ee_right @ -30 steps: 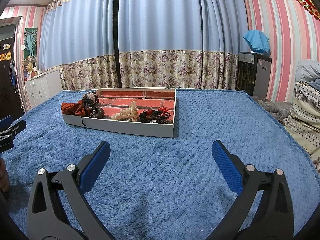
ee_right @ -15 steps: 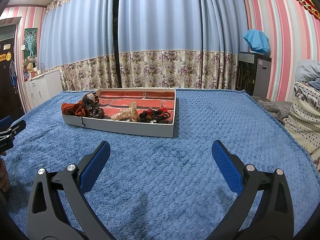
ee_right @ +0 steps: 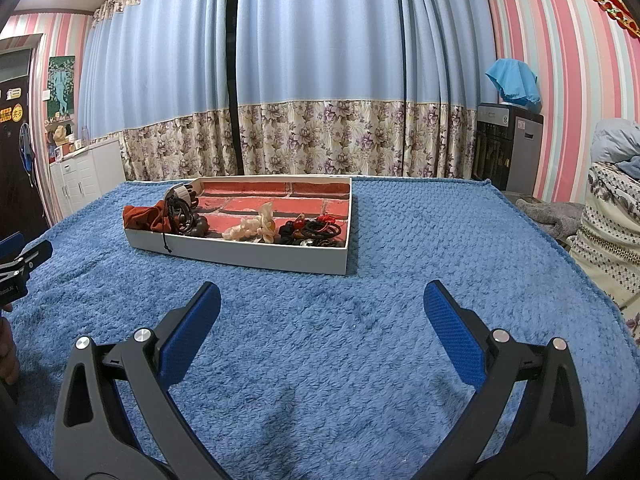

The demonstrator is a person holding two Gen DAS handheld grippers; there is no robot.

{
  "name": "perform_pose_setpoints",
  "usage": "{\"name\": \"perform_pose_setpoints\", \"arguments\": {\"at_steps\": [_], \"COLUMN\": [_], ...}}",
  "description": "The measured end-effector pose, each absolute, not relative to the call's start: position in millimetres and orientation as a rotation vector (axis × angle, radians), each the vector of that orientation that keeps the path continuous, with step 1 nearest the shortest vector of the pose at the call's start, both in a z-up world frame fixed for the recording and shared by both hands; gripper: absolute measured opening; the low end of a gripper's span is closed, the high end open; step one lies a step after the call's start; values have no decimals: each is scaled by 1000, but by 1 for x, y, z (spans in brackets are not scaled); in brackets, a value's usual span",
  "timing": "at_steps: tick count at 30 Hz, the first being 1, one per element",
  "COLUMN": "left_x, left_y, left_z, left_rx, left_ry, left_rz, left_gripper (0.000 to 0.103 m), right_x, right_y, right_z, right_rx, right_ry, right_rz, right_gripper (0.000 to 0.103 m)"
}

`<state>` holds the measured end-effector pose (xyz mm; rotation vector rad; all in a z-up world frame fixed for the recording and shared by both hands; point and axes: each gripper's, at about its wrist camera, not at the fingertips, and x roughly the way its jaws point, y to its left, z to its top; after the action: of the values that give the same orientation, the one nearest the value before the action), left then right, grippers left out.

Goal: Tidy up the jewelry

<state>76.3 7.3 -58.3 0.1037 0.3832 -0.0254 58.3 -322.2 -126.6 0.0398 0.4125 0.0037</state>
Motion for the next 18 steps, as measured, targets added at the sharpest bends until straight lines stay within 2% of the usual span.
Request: {"name": "perform_pose_setpoints", "arguments": {"at_steps": [18], "left_x": [77], "left_y": [6], "left_z": [-59], "left_rx": [104], "left_ry": [384], "left_rz": [-26], "left_gripper": [99], "right_x": [58], "right_y": [-321], "right_z": [-127], "right_rx": [41], "right_ry": [416], "right_rz": [5], "right_gripper": [99]}}
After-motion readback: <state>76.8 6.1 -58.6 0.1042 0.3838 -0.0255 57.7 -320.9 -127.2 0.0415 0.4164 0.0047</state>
